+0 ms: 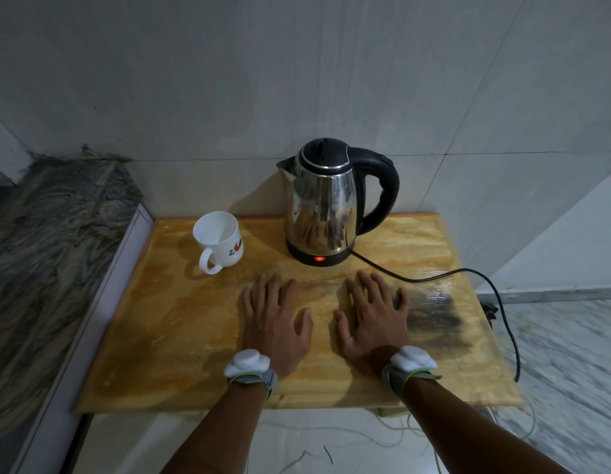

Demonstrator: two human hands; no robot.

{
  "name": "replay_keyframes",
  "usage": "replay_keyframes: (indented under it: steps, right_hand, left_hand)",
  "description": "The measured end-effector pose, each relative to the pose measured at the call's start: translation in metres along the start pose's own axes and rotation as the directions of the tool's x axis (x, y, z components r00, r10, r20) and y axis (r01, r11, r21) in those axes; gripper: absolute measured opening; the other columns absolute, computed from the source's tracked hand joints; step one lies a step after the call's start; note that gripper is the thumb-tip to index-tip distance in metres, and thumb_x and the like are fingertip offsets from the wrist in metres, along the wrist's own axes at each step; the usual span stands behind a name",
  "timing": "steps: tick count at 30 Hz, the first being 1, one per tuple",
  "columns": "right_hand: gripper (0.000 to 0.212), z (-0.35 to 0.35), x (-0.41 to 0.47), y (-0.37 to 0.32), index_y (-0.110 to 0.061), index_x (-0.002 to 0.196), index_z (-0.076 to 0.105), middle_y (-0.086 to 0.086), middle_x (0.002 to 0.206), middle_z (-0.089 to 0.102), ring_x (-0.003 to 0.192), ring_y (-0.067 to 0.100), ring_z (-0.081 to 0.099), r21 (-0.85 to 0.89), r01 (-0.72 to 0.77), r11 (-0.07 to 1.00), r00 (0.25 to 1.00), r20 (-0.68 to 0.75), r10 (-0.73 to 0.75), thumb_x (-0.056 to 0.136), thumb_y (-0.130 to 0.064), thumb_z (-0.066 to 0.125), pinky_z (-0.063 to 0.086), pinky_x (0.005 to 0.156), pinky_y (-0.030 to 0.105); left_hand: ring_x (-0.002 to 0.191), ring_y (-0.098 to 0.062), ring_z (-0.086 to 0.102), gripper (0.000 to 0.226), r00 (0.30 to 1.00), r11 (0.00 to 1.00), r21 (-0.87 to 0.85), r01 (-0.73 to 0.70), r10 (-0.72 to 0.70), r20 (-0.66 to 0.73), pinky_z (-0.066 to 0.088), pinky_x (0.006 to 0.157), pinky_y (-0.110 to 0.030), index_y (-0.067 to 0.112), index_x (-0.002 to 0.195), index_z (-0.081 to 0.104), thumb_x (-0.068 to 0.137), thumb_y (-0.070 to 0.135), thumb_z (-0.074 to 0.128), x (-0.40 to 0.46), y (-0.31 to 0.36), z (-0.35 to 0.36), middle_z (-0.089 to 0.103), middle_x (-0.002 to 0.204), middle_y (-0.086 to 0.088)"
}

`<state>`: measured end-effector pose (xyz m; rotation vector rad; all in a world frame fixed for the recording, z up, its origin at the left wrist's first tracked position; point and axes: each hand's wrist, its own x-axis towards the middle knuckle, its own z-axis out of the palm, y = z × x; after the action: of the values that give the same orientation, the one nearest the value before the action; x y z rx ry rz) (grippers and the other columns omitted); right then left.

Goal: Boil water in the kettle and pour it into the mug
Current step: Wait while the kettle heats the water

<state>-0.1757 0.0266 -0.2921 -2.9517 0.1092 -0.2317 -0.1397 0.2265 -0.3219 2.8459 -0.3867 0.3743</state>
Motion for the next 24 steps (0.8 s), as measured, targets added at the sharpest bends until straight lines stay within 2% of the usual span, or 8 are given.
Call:
replay_keyframes:
  steps: [24]
  right_hand:
    - [0.07, -0.0069, -0.0009, -0.0018, -0.027, 0.148, 0.036, 0.002, 0.158, 0.03, 0.147, 0.024, 0.019, -0.003, 0.004, 1.0, 0.999, 0.05, -0.004, 0.086, -0.06, 0.035, 0.014, 0.111, 0.065]
  left_hand:
    - [0.146, -0.037, 0.041, 0.06, 0.999, 1.0, 0.001, -0.001, 0.001, 0.032, 0.028, 0.119, -0.06, 0.026, 0.142, 0.053, 0.09, 0.055, 0.053, 0.0002, -0.0009, -0.0009, 0.051, 0.15, -0.008]
